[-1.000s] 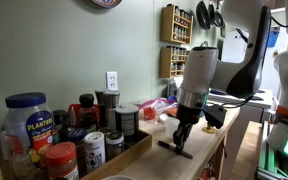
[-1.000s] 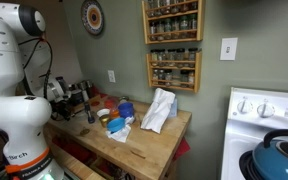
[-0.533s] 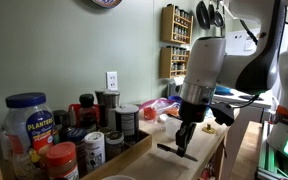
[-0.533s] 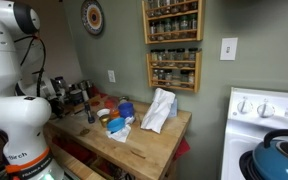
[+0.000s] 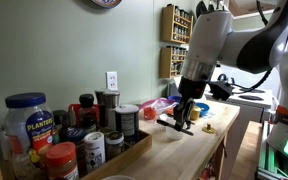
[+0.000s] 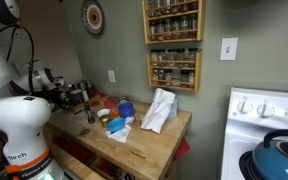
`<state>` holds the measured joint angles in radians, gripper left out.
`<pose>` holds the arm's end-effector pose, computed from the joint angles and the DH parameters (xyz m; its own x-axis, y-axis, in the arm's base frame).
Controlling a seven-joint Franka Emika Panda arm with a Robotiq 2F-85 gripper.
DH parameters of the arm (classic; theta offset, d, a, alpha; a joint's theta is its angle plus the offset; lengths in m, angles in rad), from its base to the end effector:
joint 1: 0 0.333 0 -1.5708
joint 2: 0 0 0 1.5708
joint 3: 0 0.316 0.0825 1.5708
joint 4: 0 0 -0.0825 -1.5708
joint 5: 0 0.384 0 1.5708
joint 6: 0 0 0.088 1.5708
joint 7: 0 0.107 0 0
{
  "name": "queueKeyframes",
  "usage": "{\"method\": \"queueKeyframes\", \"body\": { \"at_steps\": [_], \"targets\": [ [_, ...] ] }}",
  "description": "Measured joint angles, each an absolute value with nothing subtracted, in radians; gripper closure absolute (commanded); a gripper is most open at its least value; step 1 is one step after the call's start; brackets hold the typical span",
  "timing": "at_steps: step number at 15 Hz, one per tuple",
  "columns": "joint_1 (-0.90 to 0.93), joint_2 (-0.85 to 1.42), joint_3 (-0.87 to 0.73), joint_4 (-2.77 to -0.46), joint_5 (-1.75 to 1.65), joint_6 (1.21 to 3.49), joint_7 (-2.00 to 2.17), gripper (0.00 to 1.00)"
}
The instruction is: Put the pen and marker on the clear bowl
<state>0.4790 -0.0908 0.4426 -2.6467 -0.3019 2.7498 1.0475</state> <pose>0.2581 0.3560 0.2875 0.9592 0.1363 0.2477 0.1484 -0.9884 -0.0309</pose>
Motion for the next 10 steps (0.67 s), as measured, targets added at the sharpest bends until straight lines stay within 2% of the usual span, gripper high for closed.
{"method": "queueKeyframes", "body": {
  "at_steps": [2, 3, 10],
  "targets": [
    [0.477, -0.115, 0.439, -2.656, -0.300, 2.744, 1.040, 0.86],
    [0.477, -0.117, 0.439, -2.658, -0.300, 2.744, 1.040, 0.97],
    [0.453, -0.137, 0.416, -2.670, -0.303, 2.740, 1.052, 0.97]
  ]
}}
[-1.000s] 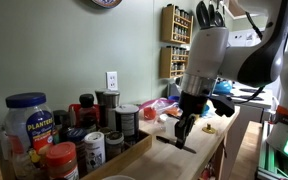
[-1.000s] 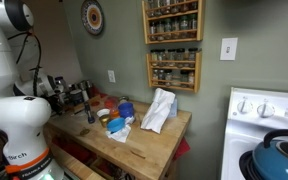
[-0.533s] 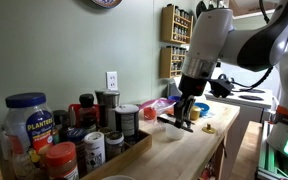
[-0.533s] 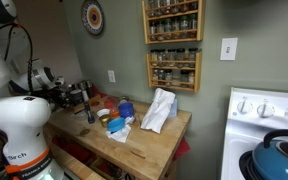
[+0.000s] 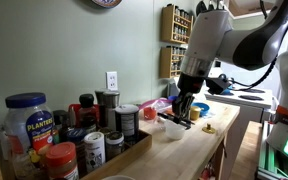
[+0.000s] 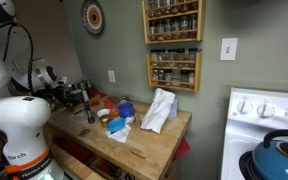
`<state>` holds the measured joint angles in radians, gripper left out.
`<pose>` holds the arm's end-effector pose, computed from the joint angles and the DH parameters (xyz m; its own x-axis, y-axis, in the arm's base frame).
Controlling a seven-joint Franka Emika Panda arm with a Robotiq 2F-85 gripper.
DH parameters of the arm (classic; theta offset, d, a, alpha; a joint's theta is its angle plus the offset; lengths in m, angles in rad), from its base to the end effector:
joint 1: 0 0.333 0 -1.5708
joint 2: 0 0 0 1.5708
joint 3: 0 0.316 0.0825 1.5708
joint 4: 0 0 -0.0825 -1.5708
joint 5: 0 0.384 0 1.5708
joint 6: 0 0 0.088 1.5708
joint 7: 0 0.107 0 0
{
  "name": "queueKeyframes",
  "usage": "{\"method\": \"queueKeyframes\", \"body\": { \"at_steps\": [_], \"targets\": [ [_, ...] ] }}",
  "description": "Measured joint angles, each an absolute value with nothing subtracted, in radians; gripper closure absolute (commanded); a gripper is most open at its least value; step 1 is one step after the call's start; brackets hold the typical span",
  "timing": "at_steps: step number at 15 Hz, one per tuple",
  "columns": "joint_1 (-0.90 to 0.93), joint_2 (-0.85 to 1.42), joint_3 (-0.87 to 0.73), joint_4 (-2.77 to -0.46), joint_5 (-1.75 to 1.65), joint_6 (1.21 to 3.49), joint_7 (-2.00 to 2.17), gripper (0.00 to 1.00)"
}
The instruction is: Put the pen and marker on the clear bowl
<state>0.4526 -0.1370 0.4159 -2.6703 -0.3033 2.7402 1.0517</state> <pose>0.2728 0.3351 0.2961 0.9600 0.0805 0.2682 0.0905 -0.9956 -0.0254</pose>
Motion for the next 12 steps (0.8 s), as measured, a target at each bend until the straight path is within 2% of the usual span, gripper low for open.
{"method": "queueKeyframes", "body": {
  "at_steps": [12],
  "targets": [
    [0.337, -0.108, 0.402, -2.702, -0.449, 2.739, 1.158, 0.97]
  ]
}}
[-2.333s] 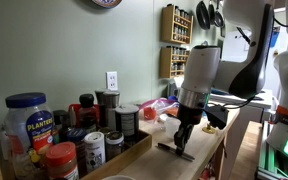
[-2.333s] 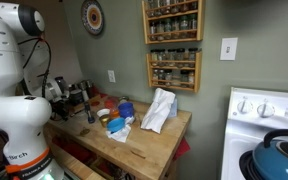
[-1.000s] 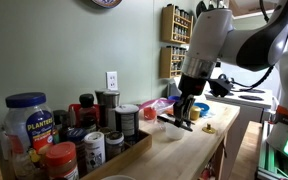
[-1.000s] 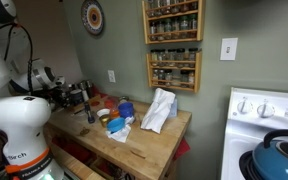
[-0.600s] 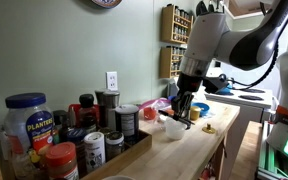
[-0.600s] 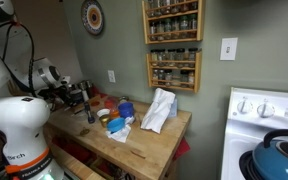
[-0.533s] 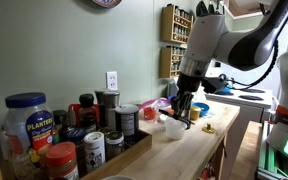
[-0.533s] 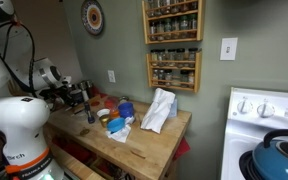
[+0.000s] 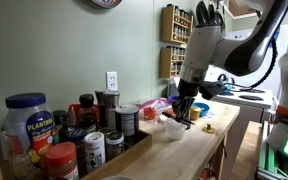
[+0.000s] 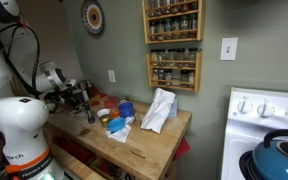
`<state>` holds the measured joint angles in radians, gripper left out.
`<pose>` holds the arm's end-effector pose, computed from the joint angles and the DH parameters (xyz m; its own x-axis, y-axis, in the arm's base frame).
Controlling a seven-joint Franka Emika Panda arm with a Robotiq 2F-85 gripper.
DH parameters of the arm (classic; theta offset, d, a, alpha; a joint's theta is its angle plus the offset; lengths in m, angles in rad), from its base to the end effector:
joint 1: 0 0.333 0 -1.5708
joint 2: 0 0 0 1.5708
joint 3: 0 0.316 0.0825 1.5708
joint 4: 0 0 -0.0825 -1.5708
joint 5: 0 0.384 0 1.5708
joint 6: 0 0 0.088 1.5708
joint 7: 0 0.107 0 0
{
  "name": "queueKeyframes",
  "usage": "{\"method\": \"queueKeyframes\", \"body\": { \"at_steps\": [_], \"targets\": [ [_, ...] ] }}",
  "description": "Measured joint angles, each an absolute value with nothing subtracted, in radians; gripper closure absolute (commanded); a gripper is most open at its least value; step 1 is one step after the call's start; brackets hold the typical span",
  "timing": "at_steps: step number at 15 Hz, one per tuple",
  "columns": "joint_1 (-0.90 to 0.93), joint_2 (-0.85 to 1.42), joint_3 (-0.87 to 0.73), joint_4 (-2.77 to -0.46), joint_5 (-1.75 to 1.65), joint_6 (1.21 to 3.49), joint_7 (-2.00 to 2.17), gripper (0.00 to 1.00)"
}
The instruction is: Put the pen and marker on the clear bowl
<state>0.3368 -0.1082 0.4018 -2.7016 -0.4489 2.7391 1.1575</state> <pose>0.2994 0.2909 0.2720 0.9633 -0.0093 0.2682 -0.0202 -0.9991 0.0380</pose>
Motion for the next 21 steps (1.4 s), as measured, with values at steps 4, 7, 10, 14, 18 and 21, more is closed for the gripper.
{"method": "queueKeyframes", "body": {
  "at_steps": [4, 7, 10, 14, 18, 21],
  "targets": [
    [0.332, -0.091, 0.402, -2.700, -0.466, 2.739, 1.185, 0.96],
    [0.330, -0.090, 0.402, -2.698, -0.485, 2.739, 1.210, 0.61],
    [0.328, -0.088, 0.402, -2.697, -0.494, 2.739, 1.224, 0.47],
    [0.328, -0.093, 0.403, -2.697, -0.495, 2.739, 1.235, 0.16],
    [0.333, -0.136, 0.410, -2.697, -0.491, 2.739, 1.235, 0.00],
    [0.351, -0.182, 0.415, -2.697, -0.480, 2.727, 1.234, 0.00]
  ]
}}
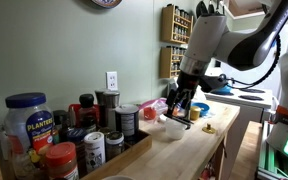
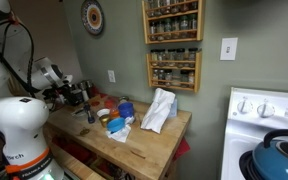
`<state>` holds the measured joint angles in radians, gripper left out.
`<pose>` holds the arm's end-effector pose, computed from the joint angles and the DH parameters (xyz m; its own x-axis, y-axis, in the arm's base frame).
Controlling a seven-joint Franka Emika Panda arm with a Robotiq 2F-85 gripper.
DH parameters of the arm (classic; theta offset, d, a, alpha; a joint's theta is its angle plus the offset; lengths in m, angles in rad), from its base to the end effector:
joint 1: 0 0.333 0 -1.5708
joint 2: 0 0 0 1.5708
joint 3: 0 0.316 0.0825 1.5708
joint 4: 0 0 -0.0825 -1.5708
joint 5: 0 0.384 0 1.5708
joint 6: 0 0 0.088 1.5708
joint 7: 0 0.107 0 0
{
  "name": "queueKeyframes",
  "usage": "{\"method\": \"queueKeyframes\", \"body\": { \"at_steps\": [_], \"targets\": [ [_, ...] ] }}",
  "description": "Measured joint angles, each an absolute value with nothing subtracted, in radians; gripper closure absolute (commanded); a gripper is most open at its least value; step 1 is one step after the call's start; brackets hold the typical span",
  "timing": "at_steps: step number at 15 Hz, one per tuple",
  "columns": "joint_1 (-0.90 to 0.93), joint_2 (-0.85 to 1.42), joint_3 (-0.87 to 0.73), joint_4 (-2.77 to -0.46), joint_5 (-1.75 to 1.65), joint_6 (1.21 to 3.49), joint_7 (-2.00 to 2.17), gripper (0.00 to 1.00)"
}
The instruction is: Put the pen and marker on the clear bowl
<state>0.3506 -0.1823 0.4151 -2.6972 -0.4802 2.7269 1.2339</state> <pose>0.2947 0.3004 0.2999 0.9376 -0.0389 0.3455 -0.0450 -0.9989 0.0099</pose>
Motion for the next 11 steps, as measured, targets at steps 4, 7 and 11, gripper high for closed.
{"method": "queueKeyframes", "body": {
  "at_steps": [4, 7, 11],
  "targets": [
    [0.376, -0.269, 0.432, -2.702, -0.405, 2.655, 1.206, 0.00],
    [0.401, -0.348, 0.441, -2.711, -0.288, 2.628, 1.125, 0.00],
    [0.416, -0.412, 0.443, -2.736, -0.252, 2.622, 1.101, 0.00]
  ]
}}
